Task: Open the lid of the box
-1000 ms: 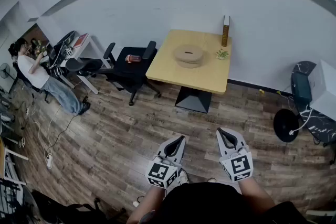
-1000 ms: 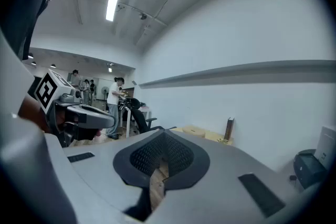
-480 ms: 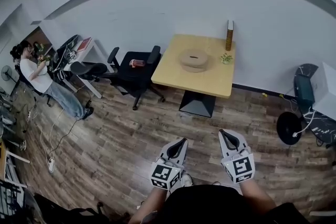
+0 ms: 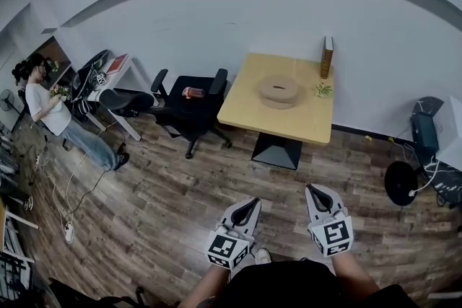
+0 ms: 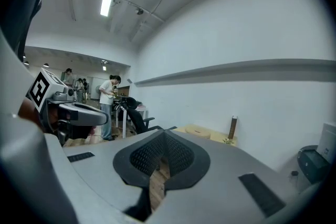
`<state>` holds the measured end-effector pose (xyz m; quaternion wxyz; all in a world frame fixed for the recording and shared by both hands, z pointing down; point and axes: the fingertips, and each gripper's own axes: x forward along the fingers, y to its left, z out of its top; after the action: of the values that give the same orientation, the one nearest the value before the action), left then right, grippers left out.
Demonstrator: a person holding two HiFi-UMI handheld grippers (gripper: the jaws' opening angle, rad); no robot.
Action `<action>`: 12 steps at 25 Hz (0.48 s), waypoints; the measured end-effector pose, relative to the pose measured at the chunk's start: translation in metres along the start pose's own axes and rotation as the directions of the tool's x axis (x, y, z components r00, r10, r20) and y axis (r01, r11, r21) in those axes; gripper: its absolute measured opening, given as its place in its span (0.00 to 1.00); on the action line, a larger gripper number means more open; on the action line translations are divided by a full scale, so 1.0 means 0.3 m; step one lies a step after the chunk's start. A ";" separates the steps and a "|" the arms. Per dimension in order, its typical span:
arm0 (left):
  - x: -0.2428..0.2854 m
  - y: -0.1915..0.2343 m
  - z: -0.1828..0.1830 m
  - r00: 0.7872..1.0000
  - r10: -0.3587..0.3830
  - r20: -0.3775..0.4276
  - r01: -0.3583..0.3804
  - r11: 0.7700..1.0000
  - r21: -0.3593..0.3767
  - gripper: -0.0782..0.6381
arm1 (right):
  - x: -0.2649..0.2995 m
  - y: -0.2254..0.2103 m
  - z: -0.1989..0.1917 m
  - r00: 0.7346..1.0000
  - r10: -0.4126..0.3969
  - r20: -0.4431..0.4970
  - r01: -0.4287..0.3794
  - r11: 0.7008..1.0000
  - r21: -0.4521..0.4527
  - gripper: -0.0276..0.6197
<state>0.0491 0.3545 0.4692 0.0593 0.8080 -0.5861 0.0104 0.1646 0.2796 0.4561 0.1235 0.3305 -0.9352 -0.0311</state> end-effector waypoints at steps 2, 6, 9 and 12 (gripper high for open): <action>-0.010 0.016 -0.016 1.000 -0.009 -0.019 0.009 1.000 0.005 0.14 | 0.022 0.020 -0.001 1.000 -0.006 -0.012 0.006 1.000 -0.012 0.07; -0.007 0.067 -0.032 0.999 -0.013 -0.044 0.013 1.000 0.020 0.14 | 0.076 0.046 0.001 0.999 -0.023 -0.023 0.022 0.999 -0.037 0.17; -0.004 0.108 -0.041 0.999 -0.022 -0.046 0.023 1.000 0.012 0.14 | 0.110 0.052 -0.002 0.999 -0.037 -0.019 0.036 0.999 -0.027 0.24; 0.015 0.155 -0.046 0.998 -0.027 -0.052 0.027 1.000 0.004 0.14 | 0.151 0.039 0.005 0.999 -0.048 -0.016 0.047 0.999 -0.027 0.34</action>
<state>0.0071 0.3374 0.4870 0.0728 0.8154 -0.5735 0.0319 0.1231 0.2603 0.4658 0.1348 0.3512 -0.9255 -0.0438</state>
